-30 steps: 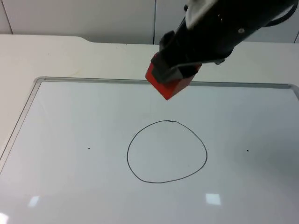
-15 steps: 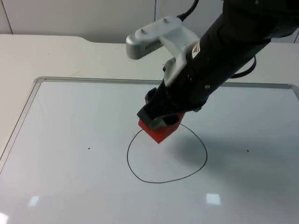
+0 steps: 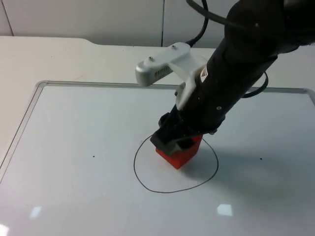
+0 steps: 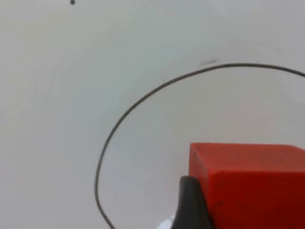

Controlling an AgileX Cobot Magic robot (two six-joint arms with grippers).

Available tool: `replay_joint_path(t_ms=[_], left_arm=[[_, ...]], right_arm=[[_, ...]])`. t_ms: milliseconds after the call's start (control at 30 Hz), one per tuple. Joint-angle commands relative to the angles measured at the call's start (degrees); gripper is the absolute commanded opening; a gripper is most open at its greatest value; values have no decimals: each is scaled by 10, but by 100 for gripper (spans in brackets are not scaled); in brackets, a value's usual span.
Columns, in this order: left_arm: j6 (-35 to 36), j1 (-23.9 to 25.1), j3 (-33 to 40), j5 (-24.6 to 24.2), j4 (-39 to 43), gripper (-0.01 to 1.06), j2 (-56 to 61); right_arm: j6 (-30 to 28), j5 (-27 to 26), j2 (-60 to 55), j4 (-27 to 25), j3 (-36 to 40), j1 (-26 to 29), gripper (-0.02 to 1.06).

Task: Pick up one cube with the left hand and another cube with the right hand. First place the cube in the right hand at the target position, then stack the cube in the left hand on top.

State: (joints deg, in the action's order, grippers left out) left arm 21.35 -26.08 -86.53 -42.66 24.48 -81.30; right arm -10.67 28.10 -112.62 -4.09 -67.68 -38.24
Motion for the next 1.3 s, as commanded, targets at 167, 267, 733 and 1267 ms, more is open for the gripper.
replay_joint_path(t_ms=[167, 267, 733, 1267], left_arm=[[0, -3, 1, 8, -4, 0, 6], [0, -3, 1, 8, -4, 0, 6], [0, -3, 1, 10, -4, 0, 3], [0, -3, 1, 16, -5, 0, 0]], right_arm=[[47, 0, 1, 53, 2, -2, 0], [47, 0, 1, 53, 2, -2, 0], [47, 17, -2, 58, 2, -2, 0], [59, 29, -14, 57, 0, -2, 0]])
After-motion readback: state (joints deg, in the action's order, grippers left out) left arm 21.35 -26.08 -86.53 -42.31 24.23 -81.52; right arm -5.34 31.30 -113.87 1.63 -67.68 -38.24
